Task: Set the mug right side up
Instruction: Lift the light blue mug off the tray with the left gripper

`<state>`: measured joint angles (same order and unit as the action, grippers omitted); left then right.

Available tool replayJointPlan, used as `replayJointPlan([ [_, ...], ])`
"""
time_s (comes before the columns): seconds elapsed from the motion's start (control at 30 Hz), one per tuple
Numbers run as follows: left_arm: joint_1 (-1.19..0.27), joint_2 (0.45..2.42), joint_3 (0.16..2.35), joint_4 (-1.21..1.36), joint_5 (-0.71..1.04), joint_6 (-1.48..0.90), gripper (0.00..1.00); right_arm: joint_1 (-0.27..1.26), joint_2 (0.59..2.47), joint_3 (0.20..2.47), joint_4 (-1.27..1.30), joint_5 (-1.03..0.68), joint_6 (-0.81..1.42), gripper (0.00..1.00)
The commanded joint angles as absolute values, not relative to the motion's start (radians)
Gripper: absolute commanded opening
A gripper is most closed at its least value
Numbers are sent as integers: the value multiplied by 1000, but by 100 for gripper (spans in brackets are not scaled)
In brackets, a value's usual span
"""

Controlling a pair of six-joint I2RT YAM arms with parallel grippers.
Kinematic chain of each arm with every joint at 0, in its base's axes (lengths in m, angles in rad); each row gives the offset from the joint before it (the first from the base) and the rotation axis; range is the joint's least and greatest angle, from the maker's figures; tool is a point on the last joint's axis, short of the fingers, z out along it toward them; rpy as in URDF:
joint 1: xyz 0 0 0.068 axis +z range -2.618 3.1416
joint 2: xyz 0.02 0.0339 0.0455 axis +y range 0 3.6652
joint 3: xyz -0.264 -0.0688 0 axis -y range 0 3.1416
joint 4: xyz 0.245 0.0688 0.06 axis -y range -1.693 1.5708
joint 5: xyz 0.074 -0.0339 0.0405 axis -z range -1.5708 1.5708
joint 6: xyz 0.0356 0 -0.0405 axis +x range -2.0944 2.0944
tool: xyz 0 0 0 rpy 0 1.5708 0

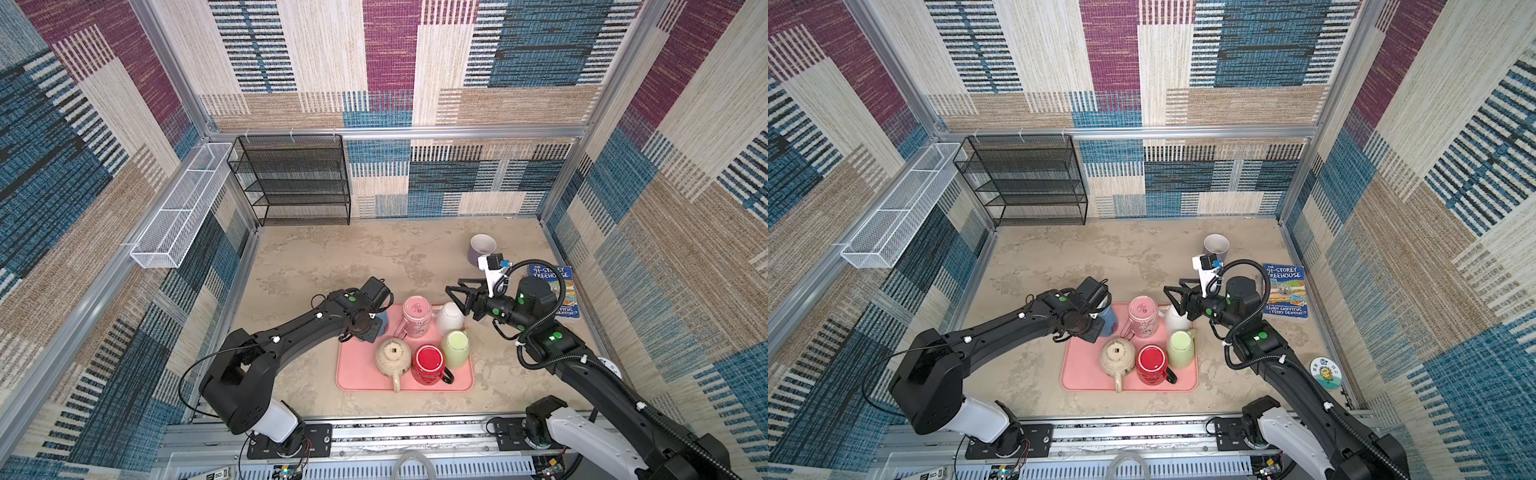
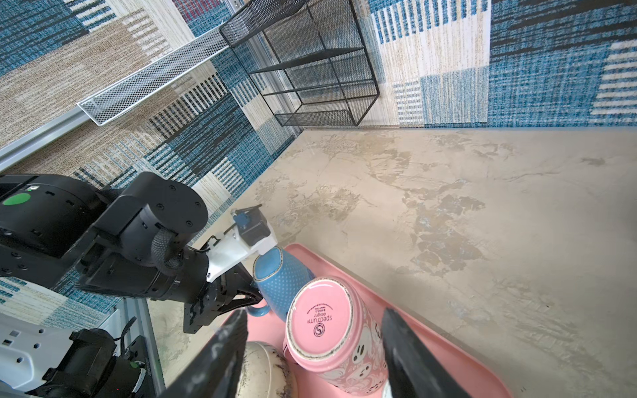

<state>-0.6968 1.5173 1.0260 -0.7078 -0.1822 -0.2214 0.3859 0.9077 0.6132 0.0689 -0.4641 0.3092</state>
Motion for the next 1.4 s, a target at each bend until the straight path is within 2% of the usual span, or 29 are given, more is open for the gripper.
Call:
replayJointPlan([
  [0.0,-696,1487,1032,-710,-218,-251,0,387,911,619,90,-482,310,64],
  [0.33,-696,1372,1073,-744,-183,-252,0,388,957,605,145,-531,319,64],
  [0.57,-689,1232,1095,-696,-66,-260,0,387,967,583,205,-637,350,65],
  [1.0,-656,1052,1038,-414,219,-366,0,387,950,487,384,-896,445,66],
  [1.37,-598,1026,970,-111,418,-530,0,388,963,416,632,-979,580,78],
])
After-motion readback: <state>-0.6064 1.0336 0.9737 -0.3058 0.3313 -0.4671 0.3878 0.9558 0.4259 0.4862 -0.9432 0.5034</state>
